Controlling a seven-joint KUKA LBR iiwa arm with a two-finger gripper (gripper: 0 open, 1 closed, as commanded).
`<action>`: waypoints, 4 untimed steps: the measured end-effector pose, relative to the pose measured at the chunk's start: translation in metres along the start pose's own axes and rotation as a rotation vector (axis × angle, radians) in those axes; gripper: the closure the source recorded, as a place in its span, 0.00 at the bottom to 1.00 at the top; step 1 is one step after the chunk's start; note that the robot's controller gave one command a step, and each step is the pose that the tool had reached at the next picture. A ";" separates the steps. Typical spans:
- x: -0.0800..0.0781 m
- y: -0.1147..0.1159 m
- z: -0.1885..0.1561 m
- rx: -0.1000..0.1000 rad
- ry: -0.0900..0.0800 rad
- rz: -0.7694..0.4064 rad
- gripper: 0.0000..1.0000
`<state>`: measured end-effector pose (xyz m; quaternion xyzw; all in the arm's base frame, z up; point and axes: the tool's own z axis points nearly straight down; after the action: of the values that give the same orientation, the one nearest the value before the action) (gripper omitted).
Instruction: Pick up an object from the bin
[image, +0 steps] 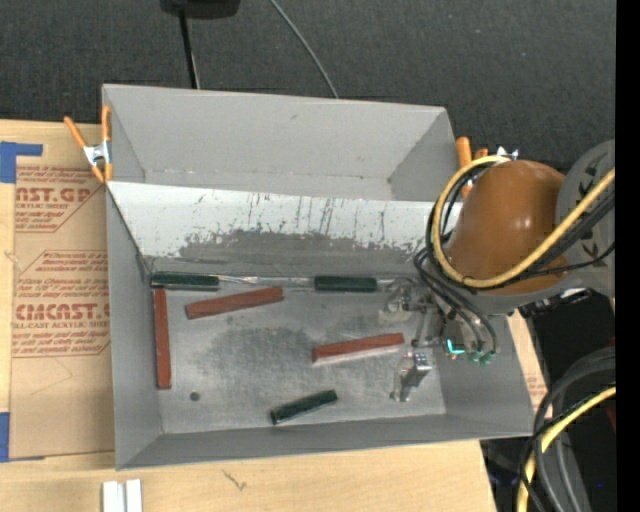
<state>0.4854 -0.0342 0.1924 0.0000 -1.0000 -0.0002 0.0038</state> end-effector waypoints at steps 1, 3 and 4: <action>-0.002 0.000 -0.004 0.001 -0.008 -0.001 0.00; -0.062 -0.027 0.123 0.000 -0.014 -0.051 0.00; -0.066 -0.051 0.119 -0.003 -0.016 -0.025 0.00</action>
Offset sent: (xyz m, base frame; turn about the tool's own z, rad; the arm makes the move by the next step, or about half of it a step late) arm 0.0551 -0.0202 -0.1224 0.0054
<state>0.5509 -0.0856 0.0724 0.0123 -0.9999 -0.0015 -0.0039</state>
